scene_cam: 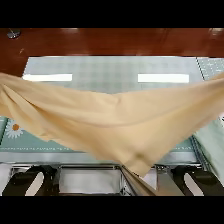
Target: Fold the shirts.
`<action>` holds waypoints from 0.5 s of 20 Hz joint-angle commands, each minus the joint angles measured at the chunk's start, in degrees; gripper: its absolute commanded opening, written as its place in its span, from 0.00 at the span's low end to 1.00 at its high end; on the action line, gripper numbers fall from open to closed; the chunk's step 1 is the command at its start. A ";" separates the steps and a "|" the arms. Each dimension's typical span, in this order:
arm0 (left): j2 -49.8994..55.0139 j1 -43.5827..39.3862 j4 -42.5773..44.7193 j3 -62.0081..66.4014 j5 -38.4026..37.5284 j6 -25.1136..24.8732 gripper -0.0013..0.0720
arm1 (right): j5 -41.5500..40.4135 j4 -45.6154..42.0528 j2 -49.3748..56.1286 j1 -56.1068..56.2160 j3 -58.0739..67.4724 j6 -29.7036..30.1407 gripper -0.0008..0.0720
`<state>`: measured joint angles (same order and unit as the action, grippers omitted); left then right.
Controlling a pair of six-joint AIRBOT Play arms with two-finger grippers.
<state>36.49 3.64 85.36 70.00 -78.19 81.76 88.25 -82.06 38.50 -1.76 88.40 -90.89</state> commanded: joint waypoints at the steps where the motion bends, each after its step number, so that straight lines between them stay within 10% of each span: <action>1: 1.11 -0.61 1.75 -20.81 9.53 4.81 0.05 | -8.63 -0.37 4.15 -0.04 -16.72 0.04 0.05; 10: 30.71 -0.33 -17.11 -22.18 30.03 7.69 0.05 | -22.03 12.98 44.00 -0.04 -2.91 -0.90 0.05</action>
<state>58.30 3.27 74.02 46.76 -53.52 88.31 69.17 -76.01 70.78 -1.76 79.33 -91.39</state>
